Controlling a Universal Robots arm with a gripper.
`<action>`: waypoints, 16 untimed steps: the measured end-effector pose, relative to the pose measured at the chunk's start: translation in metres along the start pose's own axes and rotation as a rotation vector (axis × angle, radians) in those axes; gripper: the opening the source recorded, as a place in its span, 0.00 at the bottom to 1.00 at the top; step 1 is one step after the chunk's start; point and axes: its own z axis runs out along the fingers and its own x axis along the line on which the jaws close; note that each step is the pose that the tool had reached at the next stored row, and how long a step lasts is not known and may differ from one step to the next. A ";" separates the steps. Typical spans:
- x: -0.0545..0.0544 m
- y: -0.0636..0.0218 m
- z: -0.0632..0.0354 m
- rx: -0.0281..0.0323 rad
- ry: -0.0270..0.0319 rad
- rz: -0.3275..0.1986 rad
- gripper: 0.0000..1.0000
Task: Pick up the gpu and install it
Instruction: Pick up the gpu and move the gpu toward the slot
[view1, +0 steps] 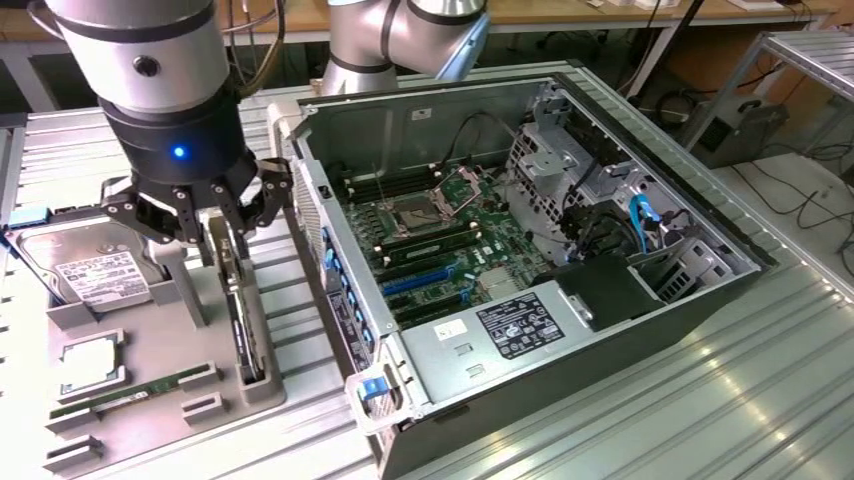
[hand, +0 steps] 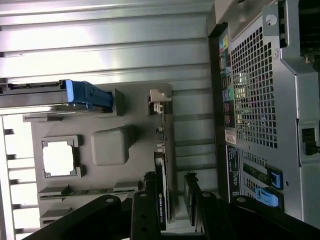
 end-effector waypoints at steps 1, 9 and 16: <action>0.000 -0.0022 0.0019 0.0001 0.0000 0.000 0.36; 0.000 -0.0095 0.0203 0.0001 0.0000 0.000 0.36; 0.002 -0.0101 0.0351 0.0000 0.0000 0.000 0.36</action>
